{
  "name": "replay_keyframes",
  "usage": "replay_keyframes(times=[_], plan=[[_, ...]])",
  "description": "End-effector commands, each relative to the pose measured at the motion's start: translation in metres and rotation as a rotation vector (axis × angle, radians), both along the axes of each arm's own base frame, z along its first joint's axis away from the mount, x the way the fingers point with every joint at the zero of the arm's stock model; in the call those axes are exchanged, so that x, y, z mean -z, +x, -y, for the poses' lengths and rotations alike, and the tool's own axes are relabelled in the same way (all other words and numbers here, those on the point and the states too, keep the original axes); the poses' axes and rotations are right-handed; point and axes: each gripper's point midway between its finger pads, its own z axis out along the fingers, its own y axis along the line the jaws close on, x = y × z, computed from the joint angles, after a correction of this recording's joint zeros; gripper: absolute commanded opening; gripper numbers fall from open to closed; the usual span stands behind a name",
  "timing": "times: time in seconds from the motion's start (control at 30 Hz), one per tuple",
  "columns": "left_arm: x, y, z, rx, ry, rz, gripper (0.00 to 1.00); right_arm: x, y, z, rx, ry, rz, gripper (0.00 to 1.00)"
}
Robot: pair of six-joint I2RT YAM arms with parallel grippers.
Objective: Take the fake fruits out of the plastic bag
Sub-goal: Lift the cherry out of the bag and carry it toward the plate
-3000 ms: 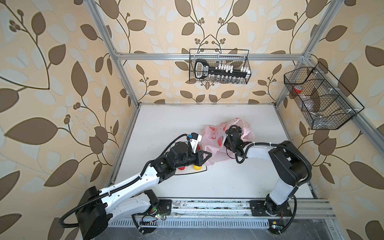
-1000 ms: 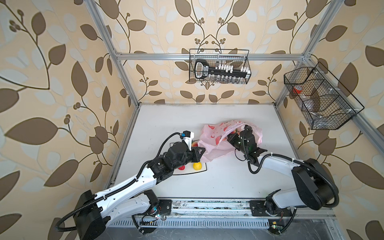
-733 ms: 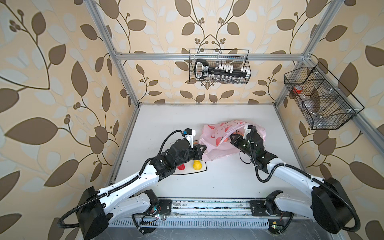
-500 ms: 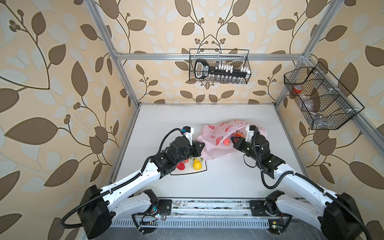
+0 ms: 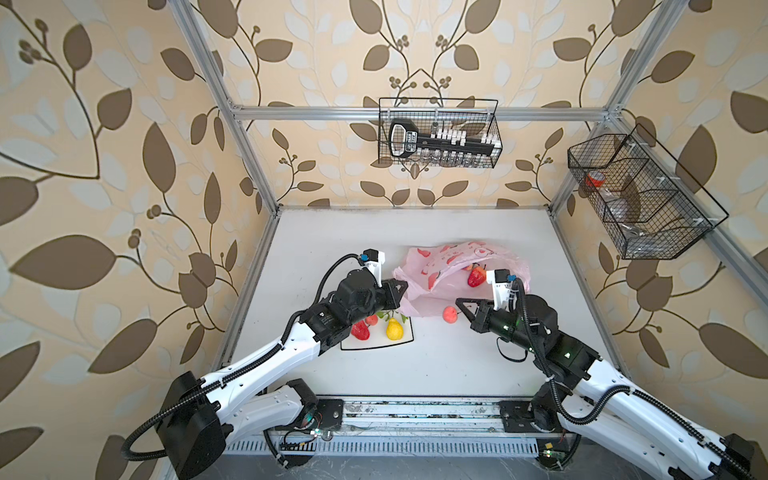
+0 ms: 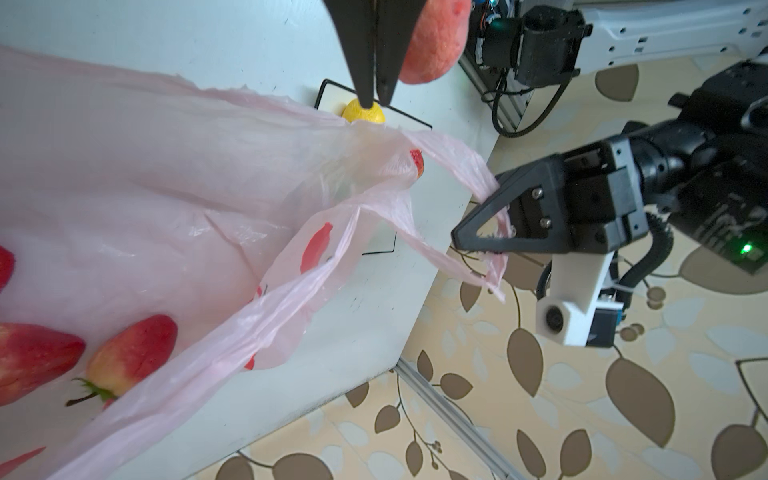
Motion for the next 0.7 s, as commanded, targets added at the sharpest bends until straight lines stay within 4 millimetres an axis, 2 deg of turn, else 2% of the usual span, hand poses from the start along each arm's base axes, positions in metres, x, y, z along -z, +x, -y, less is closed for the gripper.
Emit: replay_keyframes(times=[0.0, 0.13, 0.3, 0.57, 0.67], plan=[[-0.022, 0.002, -0.003, 0.028, -0.034, 0.054, 0.0, 0.001, -0.013, -0.012, -0.053, -0.06, 0.029, 0.04], [-0.024, 0.007, -0.004, 0.056, -0.048, 0.04, 0.0, 0.005, -0.031, -0.043, -0.135, -0.081, 0.066, 0.04], [-0.026, 0.012, -0.009, 0.069, -0.065, 0.029, 0.0, 0.018, -0.045, -0.079, -0.171, -0.114, 0.094, 0.04], [-0.036, 0.017, -0.018, 0.072, -0.086, 0.038, 0.0, 0.037, -0.042, -0.109, -0.147, -0.183, 0.114, 0.03], [-0.036, 0.019, -0.021, 0.064, -0.089, 0.037, 0.0, 0.043, -0.039, -0.126, -0.142, -0.193, 0.111, 0.02]])
